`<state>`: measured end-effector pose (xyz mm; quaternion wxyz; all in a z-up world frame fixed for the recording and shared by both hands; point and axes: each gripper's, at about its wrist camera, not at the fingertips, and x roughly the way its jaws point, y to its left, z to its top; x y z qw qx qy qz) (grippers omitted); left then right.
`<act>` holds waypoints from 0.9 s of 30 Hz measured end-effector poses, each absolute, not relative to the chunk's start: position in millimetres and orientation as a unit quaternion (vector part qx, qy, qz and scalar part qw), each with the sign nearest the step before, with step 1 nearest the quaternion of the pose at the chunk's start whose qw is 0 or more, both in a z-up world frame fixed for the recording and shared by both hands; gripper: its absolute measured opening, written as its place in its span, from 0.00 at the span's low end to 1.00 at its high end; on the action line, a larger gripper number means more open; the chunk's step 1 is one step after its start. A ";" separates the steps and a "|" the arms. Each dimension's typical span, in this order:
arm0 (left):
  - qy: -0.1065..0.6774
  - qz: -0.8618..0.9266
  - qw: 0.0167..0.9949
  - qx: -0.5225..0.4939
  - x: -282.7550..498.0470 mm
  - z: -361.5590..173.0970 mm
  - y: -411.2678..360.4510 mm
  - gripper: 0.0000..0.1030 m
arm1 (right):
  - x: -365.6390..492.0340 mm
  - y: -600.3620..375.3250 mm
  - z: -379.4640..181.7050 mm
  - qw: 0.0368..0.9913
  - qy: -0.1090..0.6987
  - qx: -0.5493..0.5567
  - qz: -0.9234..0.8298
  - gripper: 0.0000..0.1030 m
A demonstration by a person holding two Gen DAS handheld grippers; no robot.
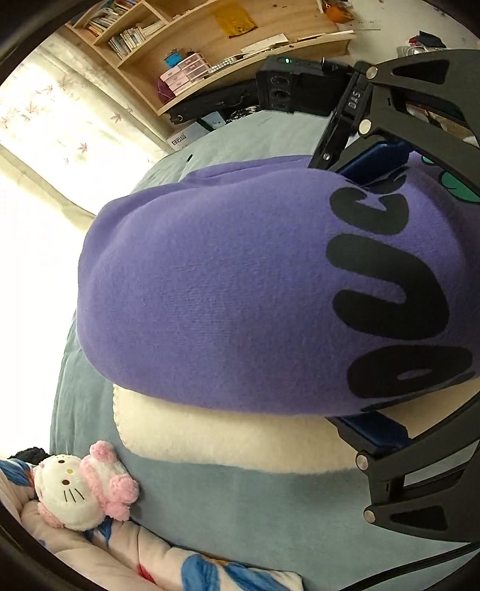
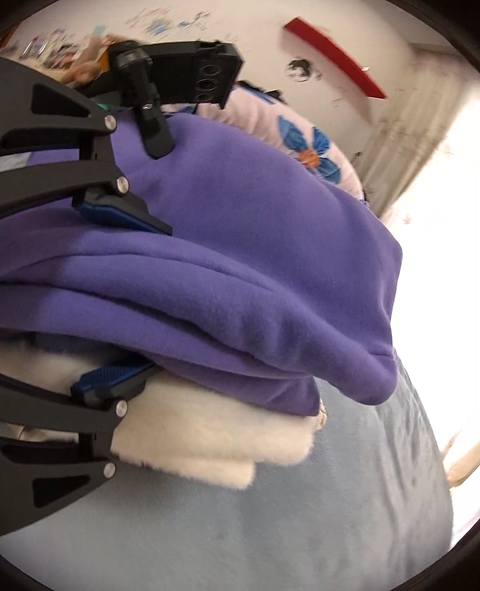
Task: Fold large clothes
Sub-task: 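Lower the hoodie onto the white folded clothes and open both grippers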
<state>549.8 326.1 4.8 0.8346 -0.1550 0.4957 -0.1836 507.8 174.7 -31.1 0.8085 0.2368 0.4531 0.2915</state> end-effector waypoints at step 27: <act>0.425 -0.030 0.904 0.010 459.9 64.5 262.2 0.29 | 445.8 195.9 5.7 0.834 0.474 0.086 0.269 0.00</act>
